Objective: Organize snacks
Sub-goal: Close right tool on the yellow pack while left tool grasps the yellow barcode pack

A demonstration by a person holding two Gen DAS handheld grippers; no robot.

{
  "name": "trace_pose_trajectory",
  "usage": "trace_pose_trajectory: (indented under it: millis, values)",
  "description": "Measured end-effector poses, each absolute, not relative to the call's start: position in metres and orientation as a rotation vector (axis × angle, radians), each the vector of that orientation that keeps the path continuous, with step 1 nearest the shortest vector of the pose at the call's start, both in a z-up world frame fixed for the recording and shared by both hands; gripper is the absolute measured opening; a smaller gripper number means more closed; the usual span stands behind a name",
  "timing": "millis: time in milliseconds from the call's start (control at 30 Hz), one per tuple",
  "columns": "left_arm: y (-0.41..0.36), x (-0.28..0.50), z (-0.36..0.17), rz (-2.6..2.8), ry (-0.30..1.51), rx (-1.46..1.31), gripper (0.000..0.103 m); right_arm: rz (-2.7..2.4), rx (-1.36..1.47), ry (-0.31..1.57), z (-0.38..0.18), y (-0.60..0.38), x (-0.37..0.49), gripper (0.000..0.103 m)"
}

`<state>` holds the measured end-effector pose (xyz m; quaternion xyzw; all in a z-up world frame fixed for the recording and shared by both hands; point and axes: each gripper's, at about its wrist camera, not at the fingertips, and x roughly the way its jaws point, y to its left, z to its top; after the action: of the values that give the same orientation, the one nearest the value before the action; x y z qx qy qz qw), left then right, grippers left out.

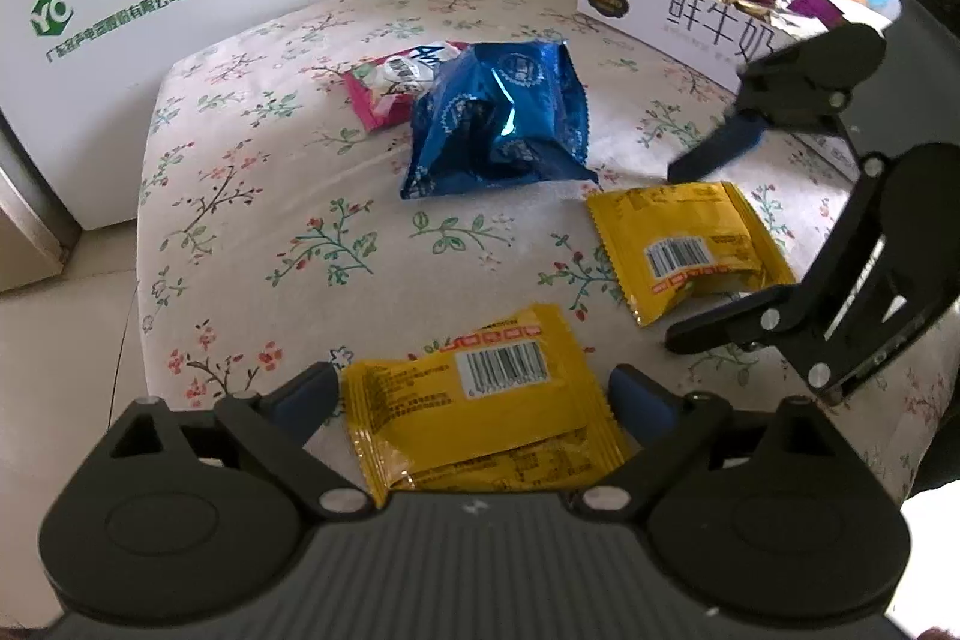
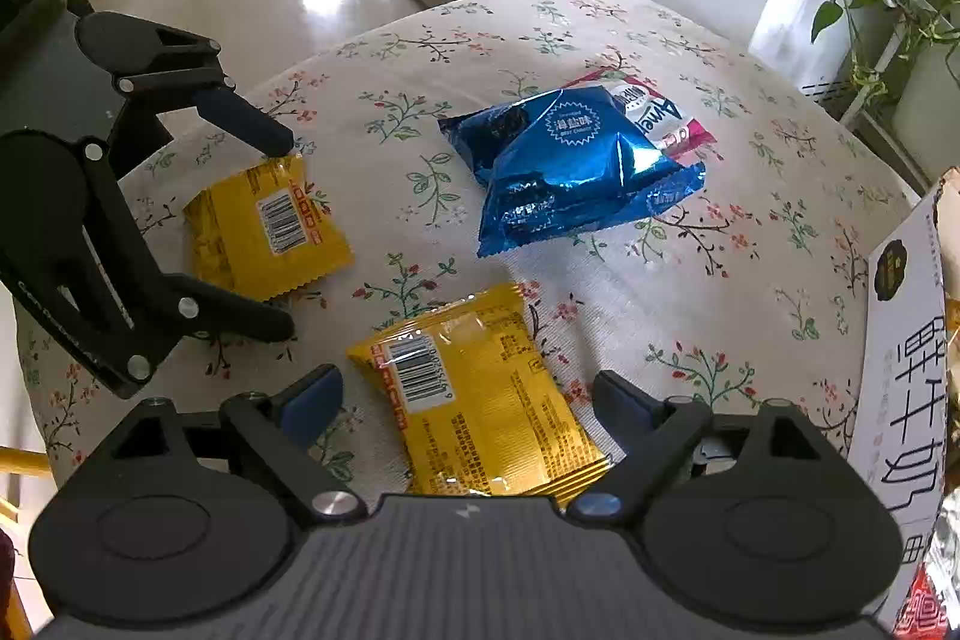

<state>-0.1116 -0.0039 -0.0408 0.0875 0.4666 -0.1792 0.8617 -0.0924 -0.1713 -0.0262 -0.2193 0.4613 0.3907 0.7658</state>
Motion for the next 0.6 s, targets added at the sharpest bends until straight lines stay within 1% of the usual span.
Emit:
trace_pose_trajectory:
  millis: [67,100,133,167,267,367,600]
  values:
    - [-0.004,-0.111,-0.040,-0.365,0.974,0.178,0.088,0.842,-0.459,1.001,-0.022,-0.174,-0.096,0.076]
    - [-0.004,-0.111,-0.039,-0.357,0.970,0.173,0.085,0.835,-0.451,1.003,-0.021,-0.175,-0.096,0.072]
    - [-0.003,-0.111,-0.037,-0.351,0.967,0.164,0.081,0.819,-0.442,1.003,-0.019,-0.176,-0.096,0.062]
    - [-0.002,-0.111,-0.036,-0.344,0.965,0.156,0.078,0.800,-0.431,1.006,-0.018,-0.178,-0.096,0.059]
    - [-0.002,-0.111,-0.035,-0.327,0.960,0.141,0.073,0.772,-0.388,1.018,-0.017,-0.181,-0.097,0.057]
    - [0.000,-0.112,-0.033,-0.308,0.956,0.113,0.070,0.739,-0.355,1.008,-0.013,-0.182,-0.101,0.056]
    - [0.002,-0.120,-0.027,-0.261,0.925,0.071,0.070,0.692,-0.265,0.935,0.014,-0.190,-0.111,0.056]
